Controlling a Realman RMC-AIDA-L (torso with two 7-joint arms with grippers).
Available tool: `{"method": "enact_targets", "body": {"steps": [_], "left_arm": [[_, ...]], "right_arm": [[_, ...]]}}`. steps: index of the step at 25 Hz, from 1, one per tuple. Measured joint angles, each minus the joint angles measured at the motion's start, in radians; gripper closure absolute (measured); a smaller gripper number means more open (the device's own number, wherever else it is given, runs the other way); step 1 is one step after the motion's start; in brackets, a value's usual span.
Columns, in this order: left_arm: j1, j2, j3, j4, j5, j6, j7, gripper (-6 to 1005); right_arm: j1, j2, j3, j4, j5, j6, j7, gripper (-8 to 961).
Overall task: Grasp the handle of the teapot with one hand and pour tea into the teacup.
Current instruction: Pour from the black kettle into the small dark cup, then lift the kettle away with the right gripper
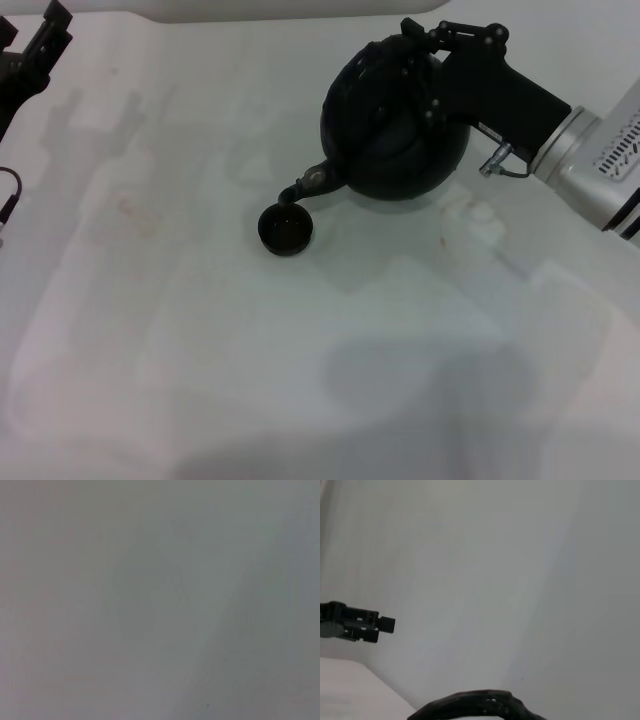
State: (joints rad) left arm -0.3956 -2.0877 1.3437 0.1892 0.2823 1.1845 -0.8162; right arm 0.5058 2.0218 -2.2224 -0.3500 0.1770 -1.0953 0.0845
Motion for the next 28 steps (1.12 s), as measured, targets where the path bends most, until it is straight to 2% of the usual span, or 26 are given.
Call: {"method": "enact_targets", "body": {"steps": [28], "left_arm": [[-0.006,0.002,0.0,-0.001,-0.006,-0.01,0.008,113]], "right_arm": [[-0.009,0.002,-0.006,-0.012,0.001,-0.028,-0.235,820]]}}
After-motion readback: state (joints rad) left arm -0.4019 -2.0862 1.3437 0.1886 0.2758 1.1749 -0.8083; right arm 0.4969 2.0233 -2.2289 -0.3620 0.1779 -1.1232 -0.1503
